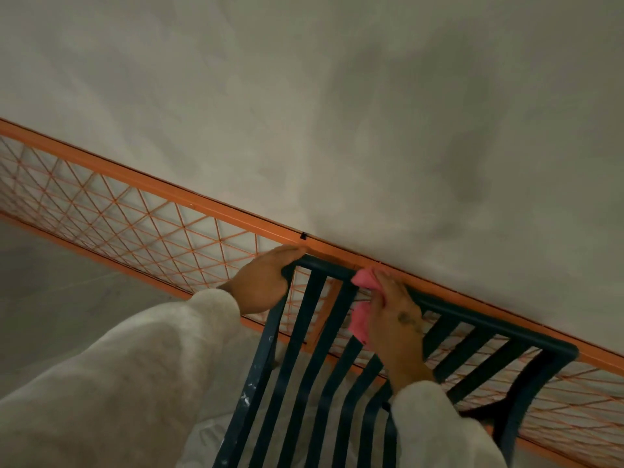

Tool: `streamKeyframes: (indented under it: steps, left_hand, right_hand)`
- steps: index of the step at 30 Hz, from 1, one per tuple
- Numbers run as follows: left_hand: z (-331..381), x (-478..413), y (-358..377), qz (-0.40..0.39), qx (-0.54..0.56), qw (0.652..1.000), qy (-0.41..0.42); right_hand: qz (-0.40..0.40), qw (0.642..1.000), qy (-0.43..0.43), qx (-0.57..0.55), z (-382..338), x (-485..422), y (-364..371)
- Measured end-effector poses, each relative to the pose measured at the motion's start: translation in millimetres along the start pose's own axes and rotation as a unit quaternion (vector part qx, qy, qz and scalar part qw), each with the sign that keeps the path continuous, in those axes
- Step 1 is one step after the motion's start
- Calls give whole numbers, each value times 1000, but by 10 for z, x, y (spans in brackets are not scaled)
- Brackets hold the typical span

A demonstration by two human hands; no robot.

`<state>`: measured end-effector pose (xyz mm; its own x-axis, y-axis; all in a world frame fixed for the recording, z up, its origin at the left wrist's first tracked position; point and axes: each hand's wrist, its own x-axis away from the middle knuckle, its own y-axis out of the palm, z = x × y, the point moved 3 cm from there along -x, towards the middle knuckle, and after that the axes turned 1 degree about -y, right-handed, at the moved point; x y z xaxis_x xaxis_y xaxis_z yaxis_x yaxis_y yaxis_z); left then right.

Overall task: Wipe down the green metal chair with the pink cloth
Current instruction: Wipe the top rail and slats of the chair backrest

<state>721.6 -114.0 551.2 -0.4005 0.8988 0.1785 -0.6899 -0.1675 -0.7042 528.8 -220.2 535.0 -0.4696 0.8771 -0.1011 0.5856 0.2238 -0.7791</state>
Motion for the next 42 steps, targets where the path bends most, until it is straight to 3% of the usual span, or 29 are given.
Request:
streamKeyframes:
  steps: [4,9,11,16,21,23,26,31,33,37,39,42]
  left_hand:
    - [-122,27,-36,-13,134,990,-51]
    - [-365,-52,-64,7,293,949,-117]
    - [-463,-63,-93,21,325,935,-141]
    - [-719,53,107,2,336,923,-186]
    - [-1054,231,555,-35,311,925,-214]
    - [-1177,357,733,-50,320,919,-224]
    - [-1397,566,991,-55,322,913,-246]
    - [-1615,801,1154,-45,330,897,-289]
    - [-1608,841,1162,-48,344,893,-284]
    - [-1636,867,1184,-57,349,894,-276]
    - [-1644,892,1196,-55,349,895,-271]
    - [-1660,967,1229,-55,357,892,-272]
  right_hand:
    - [-65,987,-126,81,-613,-102,465]
    - [-73,939,-272,199,-874,-226,859]
    - [-48,919,-318,228,-804,-199,923]
    - [-92,876,-390,269,-381,-29,1343]
    - [-155,896,-400,118,-146,213,1582]
    - [-162,891,-407,119,-37,342,1753]
    - [-231,902,-364,35,147,590,1975]
    - [-322,877,-356,-29,200,729,1923]
    - [-320,861,-395,-17,127,559,1831]
    - [-201,868,-446,81,-43,192,1661]
    - [-176,905,-380,77,-66,215,1672]
    - [-197,947,-249,-52,19,594,1780]
